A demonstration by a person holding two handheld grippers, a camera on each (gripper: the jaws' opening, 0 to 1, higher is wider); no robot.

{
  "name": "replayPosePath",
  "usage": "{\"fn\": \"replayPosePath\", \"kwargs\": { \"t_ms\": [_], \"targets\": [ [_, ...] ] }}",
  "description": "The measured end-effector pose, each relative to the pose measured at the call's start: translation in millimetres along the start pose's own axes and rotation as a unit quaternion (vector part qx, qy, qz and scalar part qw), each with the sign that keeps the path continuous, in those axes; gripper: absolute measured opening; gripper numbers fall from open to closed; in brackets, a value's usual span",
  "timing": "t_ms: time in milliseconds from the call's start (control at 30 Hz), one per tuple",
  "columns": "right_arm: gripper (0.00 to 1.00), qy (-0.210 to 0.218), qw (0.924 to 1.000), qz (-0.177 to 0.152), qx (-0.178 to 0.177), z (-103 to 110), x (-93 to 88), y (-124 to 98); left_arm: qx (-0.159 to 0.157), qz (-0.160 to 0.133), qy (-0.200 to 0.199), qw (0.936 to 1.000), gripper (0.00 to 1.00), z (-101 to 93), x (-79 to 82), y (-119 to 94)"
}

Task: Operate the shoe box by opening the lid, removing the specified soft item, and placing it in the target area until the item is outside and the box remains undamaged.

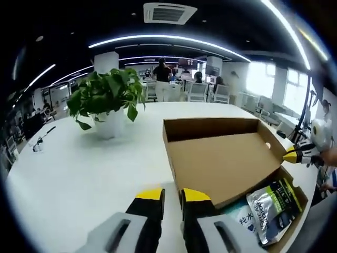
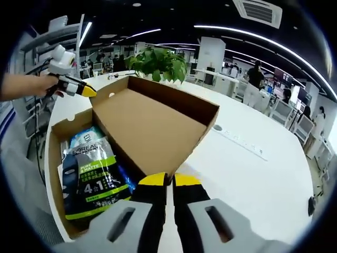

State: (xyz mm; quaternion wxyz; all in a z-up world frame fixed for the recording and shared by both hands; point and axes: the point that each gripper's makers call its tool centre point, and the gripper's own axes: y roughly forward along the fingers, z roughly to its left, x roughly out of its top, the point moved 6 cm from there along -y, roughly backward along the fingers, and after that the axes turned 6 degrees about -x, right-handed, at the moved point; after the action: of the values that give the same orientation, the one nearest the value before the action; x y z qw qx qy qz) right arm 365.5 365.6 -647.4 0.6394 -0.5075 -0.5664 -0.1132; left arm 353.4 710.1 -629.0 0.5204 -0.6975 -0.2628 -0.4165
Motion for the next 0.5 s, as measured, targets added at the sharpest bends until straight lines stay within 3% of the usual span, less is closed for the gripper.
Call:
{"fn": "replayPosePath", "kwargs": {
  "t_ms": [267, 500],
  "targets": [
    [0.02, 0.012, 0.9999, 0.005, -0.002, -2.2, -0.3, 4.1, -0.001, 0.012, -0.002, 0.9999, 0.03, -5.2, -4.5, 9.5],
    [0.03, 0.019, 0.9998, 0.007, -0.004, -3.3, -1.3, 7.9, 0.001, 0.017, 0.008, 0.9998, 0.03, -4.0, -4.6, 13.3]
  ]
}}
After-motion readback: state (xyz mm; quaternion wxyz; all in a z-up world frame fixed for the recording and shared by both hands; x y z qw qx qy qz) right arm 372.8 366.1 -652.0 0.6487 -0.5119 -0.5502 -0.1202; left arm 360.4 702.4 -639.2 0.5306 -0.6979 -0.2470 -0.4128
